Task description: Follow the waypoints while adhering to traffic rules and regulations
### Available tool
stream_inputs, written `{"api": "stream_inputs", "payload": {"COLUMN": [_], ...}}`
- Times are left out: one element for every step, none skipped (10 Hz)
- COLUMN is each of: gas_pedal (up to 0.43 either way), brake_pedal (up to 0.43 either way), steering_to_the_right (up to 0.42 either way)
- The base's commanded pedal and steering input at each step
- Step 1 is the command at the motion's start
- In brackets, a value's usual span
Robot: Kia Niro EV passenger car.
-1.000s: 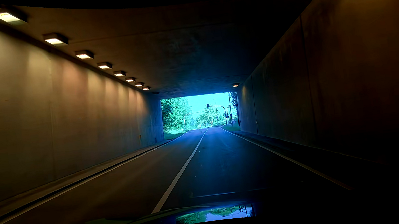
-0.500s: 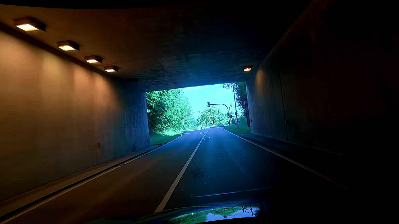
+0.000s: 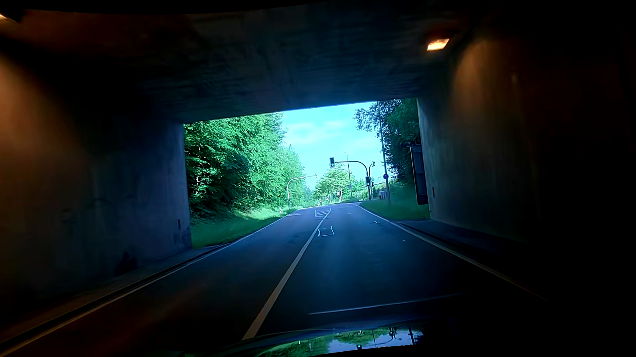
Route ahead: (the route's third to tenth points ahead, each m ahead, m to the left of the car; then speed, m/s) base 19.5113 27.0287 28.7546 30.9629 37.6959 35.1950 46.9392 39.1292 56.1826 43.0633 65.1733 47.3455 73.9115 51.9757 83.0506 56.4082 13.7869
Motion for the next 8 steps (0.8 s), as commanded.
{"api": "stream_inputs", "payload": {"gas_pedal": [0.118, 0.118, 0.130, 0.130, 0.130, 0.130, 0.130, 0.130], "brake_pedal": [0.000, 0.000, 0.000, 0.000, 0.000, 0.000, 0.000, 0.000], "steering_to_the_right": [0.004, 0.004, 0.004, 0.004, 0.004, 0.004, 0.004, 0.003]}}
